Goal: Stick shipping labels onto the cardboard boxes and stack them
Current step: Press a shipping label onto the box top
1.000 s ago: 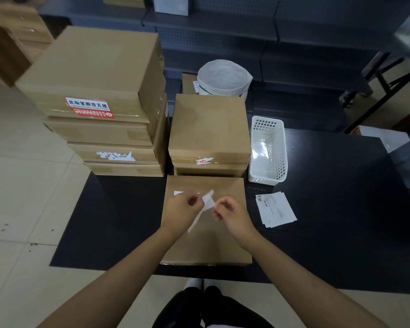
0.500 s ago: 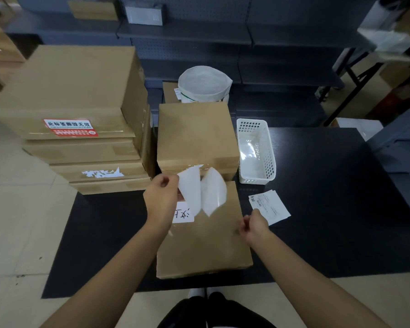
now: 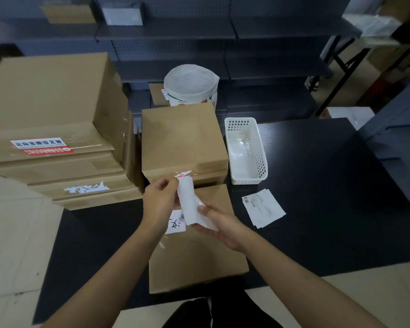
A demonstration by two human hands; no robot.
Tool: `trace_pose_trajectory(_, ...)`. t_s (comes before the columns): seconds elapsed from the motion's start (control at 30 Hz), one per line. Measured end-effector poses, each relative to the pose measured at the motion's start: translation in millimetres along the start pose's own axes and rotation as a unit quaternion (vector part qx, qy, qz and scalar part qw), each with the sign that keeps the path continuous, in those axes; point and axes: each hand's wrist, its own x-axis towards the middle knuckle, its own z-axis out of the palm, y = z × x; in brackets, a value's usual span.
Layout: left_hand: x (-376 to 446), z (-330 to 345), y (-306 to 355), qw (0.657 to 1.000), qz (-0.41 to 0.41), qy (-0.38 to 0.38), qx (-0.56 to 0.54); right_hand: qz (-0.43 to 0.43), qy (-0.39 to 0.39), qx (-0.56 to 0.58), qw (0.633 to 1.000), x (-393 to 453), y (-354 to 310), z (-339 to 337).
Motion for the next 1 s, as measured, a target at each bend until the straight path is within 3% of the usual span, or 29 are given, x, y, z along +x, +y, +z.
trace_pose_trajectory(0.1, 7.0, 3.8, 7.6, 0.999, 0.018, 0.024, -0.013, -0.032, 0.058, -0.083, 0.994, 8.4, -6.3, -23.6)
trace_pose_trajectory(0.2, 14.8, 11.3, 17.4, 0.998, 0.037, 0.047, -0.017, -0.020, 0.089, -0.067, 0.994, 15.2, -24.2, -49.4)
trace_pose_trajectory(0.27, 21.2, 19.6, 22.5, 0.997, 0.048, 0.065, -0.007, -0.050, 0.151, -0.058, 0.986, 22.7, -40.2, -65.3)
trace_pose_trajectory(0.43, 30.0, 42.8, 23.4, 0.996, 0.050, 0.071, 0.021, -0.170, 0.271, -0.168, 0.932, 51.7, -87.6, -101.3)
trace_pose_trajectory(0.53, 27.6, 56.5, 20.3, 0.995, 0.063, 0.054, 0.054, -0.184, 0.277, -0.219, 0.917, 73.8, -113.0, -115.6)
trace_pose_trajectory(0.67, 25.6, 71.7, 17.8, 0.994, 0.068, 0.034, 0.080, -0.125, 0.276, -0.281, 0.911, 104.2, -125.7, -132.1)
trace_pose_trajectory(0.83, 28.7, 78.1, 21.4, 0.992, 0.067, 0.023, 0.103, -0.066, 0.215, -0.405, 0.886, 121.4, -121.2, -142.8)
trace_pose_trajectory(1.0, 29.7, 78.0, 23.3, 0.987, 0.086, 0.019, 0.137, -0.214, 0.324, -0.395, 0.832, 112.7, -113.7, -142.2)
